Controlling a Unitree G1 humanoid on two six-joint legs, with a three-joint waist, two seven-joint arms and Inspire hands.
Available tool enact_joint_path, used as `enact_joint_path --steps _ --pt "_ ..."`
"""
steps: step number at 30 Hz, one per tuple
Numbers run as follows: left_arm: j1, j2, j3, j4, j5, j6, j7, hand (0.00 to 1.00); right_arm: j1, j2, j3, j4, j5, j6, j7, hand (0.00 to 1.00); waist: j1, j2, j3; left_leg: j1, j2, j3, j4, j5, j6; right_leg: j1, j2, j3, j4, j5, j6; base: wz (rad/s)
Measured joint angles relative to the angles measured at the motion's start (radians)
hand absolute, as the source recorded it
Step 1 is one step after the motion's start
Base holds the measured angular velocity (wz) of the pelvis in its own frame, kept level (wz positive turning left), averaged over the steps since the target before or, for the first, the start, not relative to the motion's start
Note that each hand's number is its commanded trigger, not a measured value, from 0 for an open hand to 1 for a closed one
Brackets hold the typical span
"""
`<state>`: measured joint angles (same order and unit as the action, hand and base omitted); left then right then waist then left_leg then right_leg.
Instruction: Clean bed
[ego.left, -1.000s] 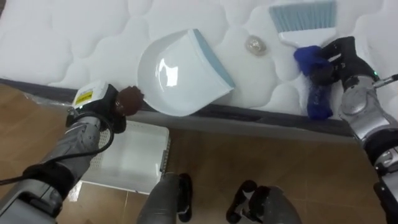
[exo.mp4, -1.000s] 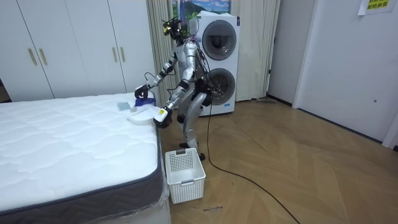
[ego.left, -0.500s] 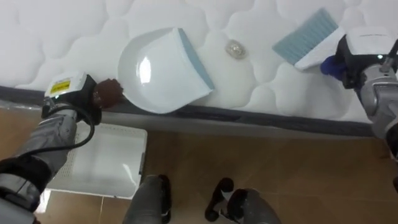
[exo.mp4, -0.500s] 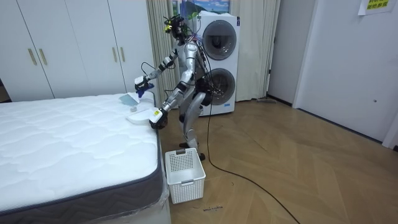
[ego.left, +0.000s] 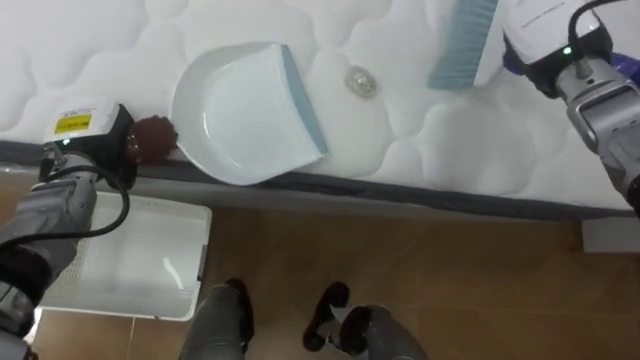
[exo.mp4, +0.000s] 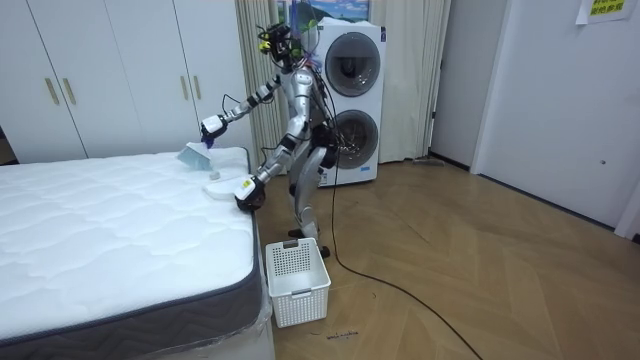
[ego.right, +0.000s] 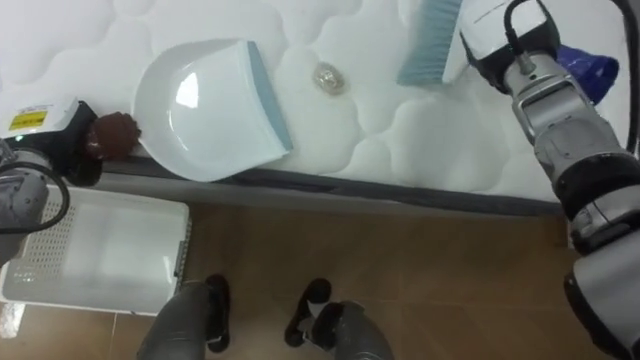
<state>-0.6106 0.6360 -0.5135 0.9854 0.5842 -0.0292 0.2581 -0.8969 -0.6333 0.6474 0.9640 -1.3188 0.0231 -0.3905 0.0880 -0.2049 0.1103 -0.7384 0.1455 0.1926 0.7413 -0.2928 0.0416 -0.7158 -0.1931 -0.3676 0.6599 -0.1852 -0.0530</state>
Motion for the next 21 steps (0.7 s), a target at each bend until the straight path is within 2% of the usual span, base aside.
enact_joint_path --steps 4,9,11,18,21 --pt "0.008 0.011 0.001 0.007 0.004 -0.021 0.002 1.00 0.001 0.001 0.000 -0.053 -0.060 -0.004 -0.037 1.00 -0.001 0.000 -0.0002 0.011 0.003 -0.001 -0.008 0.001 -0.001 0.015 0.011 -0.003 -0.008 0.004 0.001 -0.01" --pt "0.019 0.017 0.001 0.006 0.012 -0.023 0.003 1.00 0.013 0.001 0.002 -0.152 -0.064 -0.015 -0.059 1.00 -0.012 -0.002 -0.0017 0.024 0.001 -0.003 -0.017 0.003 -0.005 0.027 0.006 -0.006 -0.014 0.004 0.001 0.00" --pt "0.019 0.019 0.001 0.006 0.016 -0.023 0.003 1.00 0.016 0.001 0.004 -0.192 -0.065 -0.030 -0.071 1.00 -0.014 -0.004 -0.0021 0.025 -0.001 -0.003 -0.019 0.004 -0.006 0.027 0.004 -0.006 -0.013 0.004 0.001 0.00" --pt "0.025 0.018 0.000 0.006 0.016 -0.026 0.000 1.00 0.017 0.003 0.116 -0.294 -0.062 -0.054 -0.096 1.00 -0.006 -0.027 -0.0061 0.041 -0.003 -0.004 -0.024 0.004 -0.006 0.046 0.011 -0.007 -0.021 0.003 0.003 0.00" --pt "0.025 0.018 0.000 0.003 0.018 -0.025 -0.004 1.00 0.025 0.005 0.128 -0.350 -0.061 -0.056 -0.086 1.00 -0.004 -0.028 -0.0066 0.041 -0.003 -0.004 -0.023 0.004 -0.006 0.046 0.012 -0.007 -0.021 0.003 0.003 0.00"
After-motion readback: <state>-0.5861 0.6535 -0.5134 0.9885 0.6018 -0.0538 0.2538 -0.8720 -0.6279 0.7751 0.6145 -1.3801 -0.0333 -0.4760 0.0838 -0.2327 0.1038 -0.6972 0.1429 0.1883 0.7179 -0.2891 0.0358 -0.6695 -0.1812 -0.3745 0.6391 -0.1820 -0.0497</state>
